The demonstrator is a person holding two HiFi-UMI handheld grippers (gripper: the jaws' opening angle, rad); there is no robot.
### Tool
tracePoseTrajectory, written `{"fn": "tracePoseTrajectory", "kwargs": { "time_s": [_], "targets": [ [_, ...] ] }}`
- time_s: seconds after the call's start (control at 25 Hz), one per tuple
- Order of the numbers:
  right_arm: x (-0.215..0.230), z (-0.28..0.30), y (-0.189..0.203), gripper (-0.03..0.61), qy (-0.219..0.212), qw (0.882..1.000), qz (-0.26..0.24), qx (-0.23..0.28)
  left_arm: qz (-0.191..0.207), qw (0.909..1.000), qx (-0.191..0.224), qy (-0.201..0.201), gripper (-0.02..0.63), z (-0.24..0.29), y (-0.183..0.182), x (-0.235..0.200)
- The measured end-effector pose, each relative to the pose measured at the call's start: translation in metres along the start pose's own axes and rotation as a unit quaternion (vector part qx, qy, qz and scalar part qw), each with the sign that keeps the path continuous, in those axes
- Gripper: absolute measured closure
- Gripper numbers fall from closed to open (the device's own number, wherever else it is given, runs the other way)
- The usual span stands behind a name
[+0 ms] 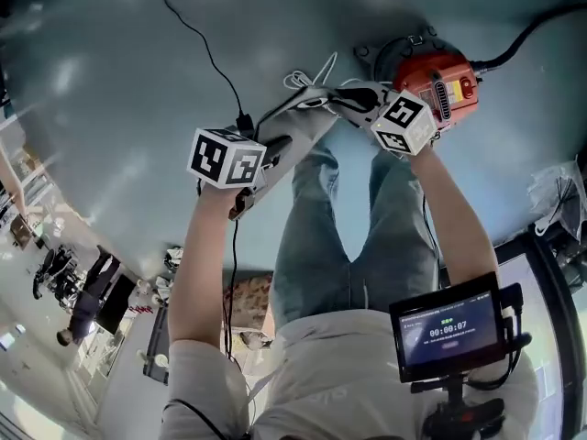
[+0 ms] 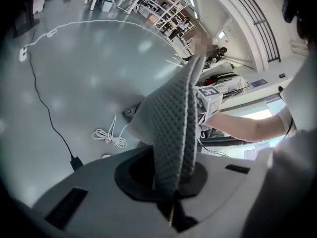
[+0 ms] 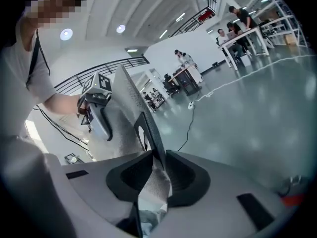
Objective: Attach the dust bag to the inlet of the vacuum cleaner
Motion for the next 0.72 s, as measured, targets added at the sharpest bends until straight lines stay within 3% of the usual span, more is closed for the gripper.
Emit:
{"fn": "tracePoseTrajectory", "kwargs": {
  "time_s": [0.16,0.24,0.4,0.52,0.72],
  "targets": [
    [0.023,0.03,0.08,0.506,0.018,0.999,0.042,0.01,-0.053,0.9985,-0.004,-0.013,0.598,0.062,0.031,-0.049],
    [0.031,0.041,0.105,0.503,0.011,0.997,0.069,0.025,-0.103,0.9943,0.021,-0.017,0.597,0.079,0.042,-0.076],
    [0.033,0.048,0.122,0.48,0.019,0.993,0.096,0.059,-0.229,0.9683,0.098,0.02,0.597,0.099,0.064,-0.11],
    [0.028,0.04,0.121,0.469,0.031,0.991,0.109,0.07,-0.271,0.9561,0.11,0.014,0.598,0.108,0.082,-0.12],
    [0.017,0.028,0.118,0.463,-0.003,0.988,0.138,0.067,-0.343,0.9274,0.149,0.006,0.598,0.113,0.09,-0.128]
  ]
}}
Point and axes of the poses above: the fingertips, and each gripper's own axes: z forward along the fingers, x to its right, y out of its underside, the point moved 9 cm from there along -z, backward along the fingers, and after that the axes turned 4 degrees about x, right-handed, at the moved point
